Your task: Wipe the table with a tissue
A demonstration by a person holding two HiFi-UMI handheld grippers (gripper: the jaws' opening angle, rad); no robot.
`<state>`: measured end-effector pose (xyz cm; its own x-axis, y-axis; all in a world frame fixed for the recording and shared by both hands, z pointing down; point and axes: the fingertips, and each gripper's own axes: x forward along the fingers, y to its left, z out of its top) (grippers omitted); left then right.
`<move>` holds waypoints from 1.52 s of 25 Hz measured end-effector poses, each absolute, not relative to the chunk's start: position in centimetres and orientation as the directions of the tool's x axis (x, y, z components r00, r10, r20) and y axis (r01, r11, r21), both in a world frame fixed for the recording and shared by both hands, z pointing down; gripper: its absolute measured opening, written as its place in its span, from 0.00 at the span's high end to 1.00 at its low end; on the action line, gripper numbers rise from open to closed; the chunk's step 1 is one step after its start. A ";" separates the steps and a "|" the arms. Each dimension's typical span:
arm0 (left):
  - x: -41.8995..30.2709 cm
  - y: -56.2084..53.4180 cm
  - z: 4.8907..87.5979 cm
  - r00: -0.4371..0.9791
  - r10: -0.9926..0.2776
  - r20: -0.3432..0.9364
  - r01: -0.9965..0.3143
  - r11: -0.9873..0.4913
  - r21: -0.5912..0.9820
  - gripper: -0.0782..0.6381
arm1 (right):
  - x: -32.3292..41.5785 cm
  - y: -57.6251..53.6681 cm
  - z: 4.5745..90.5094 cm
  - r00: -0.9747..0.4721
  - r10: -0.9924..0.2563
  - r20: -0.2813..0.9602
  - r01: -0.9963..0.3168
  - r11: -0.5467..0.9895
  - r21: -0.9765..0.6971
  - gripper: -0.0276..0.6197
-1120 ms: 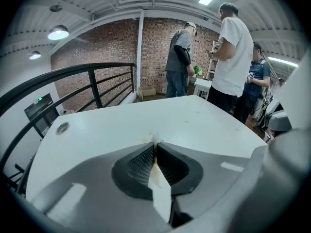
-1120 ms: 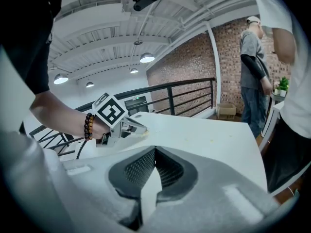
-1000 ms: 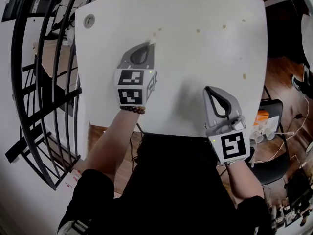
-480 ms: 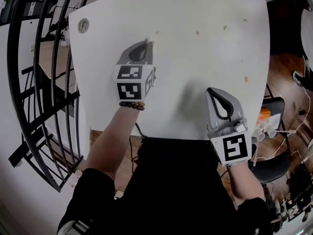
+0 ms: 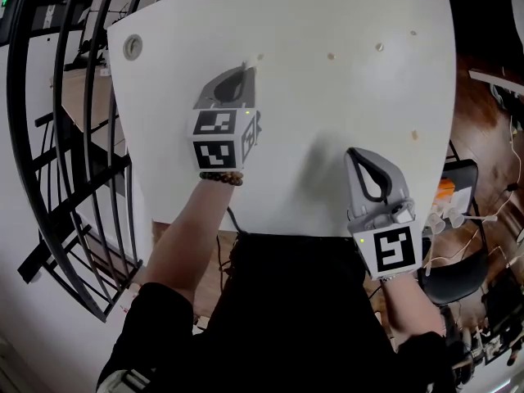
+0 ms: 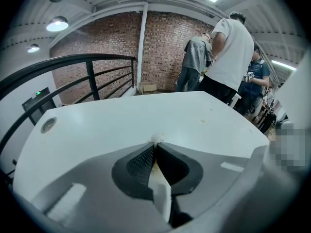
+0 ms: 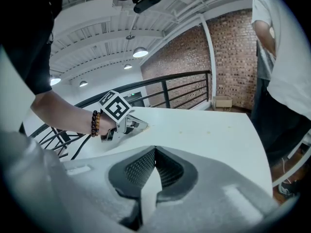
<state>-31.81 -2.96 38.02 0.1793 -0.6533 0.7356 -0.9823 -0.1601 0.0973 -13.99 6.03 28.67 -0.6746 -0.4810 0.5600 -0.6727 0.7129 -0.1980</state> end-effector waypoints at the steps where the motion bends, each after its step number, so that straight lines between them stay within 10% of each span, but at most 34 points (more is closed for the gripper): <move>1: -31.7 -3.1 38.0 0.179 -0.655 0.734 -0.982 -0.161 0.096 0.85 | -13.9 6.0 28.8 -0.673 -0.480 0.562 -0.674 0.711 -0.199 0.97; 38: -27.5 -4.9 38.7 0.259 -0.654 0.711 -0.961 -0.248 0.122 0.85 | -11.5 5.7 29.5 -0.623 -0.528 0.577 -0.733 0.651 -0.196 0.97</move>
